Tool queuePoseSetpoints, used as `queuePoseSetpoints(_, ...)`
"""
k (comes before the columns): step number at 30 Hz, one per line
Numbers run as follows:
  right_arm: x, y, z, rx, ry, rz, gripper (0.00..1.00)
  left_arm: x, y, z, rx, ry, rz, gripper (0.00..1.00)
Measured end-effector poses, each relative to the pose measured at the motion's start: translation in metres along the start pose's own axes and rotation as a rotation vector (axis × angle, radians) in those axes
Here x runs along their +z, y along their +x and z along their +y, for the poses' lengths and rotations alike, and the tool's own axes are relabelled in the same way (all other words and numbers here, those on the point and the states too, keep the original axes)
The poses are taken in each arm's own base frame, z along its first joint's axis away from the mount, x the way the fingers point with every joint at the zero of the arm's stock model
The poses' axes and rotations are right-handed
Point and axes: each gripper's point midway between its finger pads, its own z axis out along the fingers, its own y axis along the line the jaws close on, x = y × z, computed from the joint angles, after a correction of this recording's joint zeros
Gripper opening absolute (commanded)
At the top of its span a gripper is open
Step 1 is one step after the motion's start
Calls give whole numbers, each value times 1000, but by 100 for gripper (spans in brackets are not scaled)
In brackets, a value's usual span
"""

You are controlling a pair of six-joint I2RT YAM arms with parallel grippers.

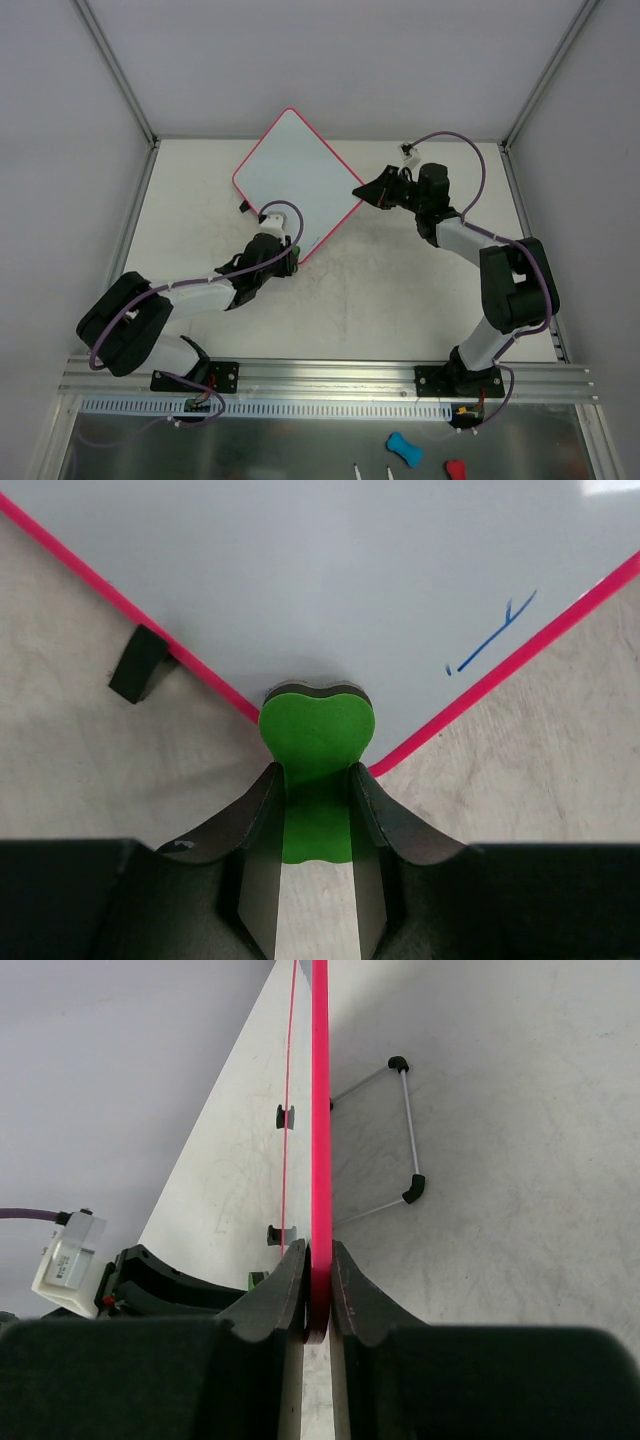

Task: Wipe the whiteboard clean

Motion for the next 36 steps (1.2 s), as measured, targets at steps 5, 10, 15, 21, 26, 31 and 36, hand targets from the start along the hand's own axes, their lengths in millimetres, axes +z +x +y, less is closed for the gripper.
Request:
queuePoseSetpoints(5, 0, 0, 0, 0, 0, 0, 0, 7, 6, -15, 29, 70, 48, 0)
queuePoseSetpoints(10, 0, 0, 0, 0, 0, 0, 0, 11, -5, -27, 70, 117, 38, 0)
queuePoseSetpoints(15, 0, 0, 0, -2, 0, 0, 0, 19, -10, -37, 108, 154, 47, 0)
queuePoseSetpoints(21, 0, -1, -2, -16, 4, -4, 0, 28, -12, -45, 137, 169, 92, 0)
queuePoseSetpoints(26, 0, -1, -2, -19, 4, -4, 0, 30, -24, -56, 152, 197, 97, 0)
queuePoseSetpoints(31, 0, -1, -2, -13, 4, -4, 0, 30, -51, -72, 166, 236, 55, 0)
queuePoseSetpoints(36, 0, 0, -1, -3, 1, -1, 0, 31, -65, -82, 177, 264, 32, 0)
